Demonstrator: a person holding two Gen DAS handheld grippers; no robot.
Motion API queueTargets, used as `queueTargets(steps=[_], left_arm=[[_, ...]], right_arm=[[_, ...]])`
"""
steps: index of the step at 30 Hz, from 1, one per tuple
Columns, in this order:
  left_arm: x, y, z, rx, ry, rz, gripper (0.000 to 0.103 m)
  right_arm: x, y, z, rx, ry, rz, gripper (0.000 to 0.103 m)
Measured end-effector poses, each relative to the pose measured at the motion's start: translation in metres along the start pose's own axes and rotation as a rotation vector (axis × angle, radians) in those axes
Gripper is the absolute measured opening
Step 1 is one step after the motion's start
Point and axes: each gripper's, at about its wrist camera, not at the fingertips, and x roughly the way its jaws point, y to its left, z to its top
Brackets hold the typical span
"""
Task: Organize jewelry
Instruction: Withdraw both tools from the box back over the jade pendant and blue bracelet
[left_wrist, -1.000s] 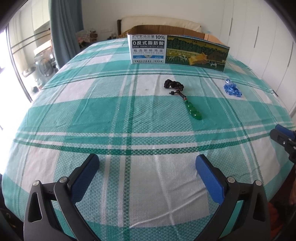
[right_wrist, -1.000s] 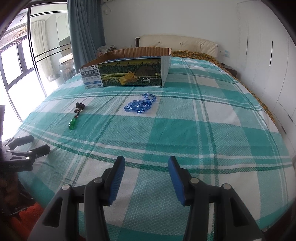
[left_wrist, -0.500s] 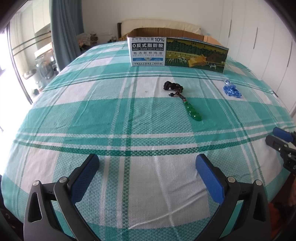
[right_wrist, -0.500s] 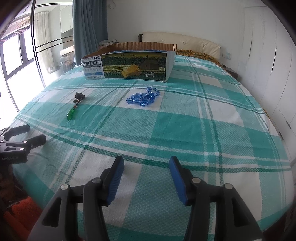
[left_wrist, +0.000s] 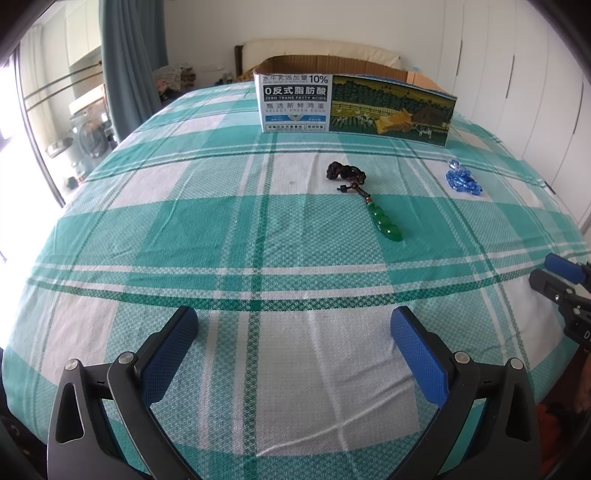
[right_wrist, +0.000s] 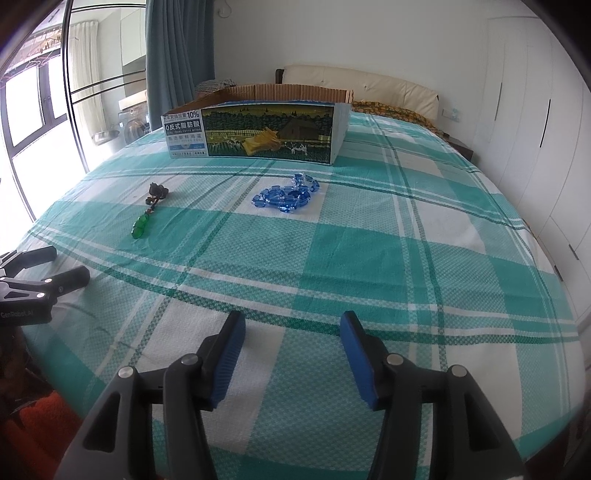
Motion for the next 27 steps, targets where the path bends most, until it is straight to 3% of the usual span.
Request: queueTargets(steps=[18,24,27], left_arm=[[-0.001,0.000,0.001,0.001,0.004,-0.003,0.103],[0.003,0.000,0.009,-0.002,0.057,-0.007,0.102],[0.004,-0.001,0.015,-0.003,0.078,-0.046,0.102]], right_arm=[[0.000,0.000,0.001,-0.001,0.003,-0.001,0.056],[0.002,0.000,0.005,-0.001,0.025,0.001,0.057],[0.004,-0.002,0.009,-0.003,0.061,0.010,0.057]])
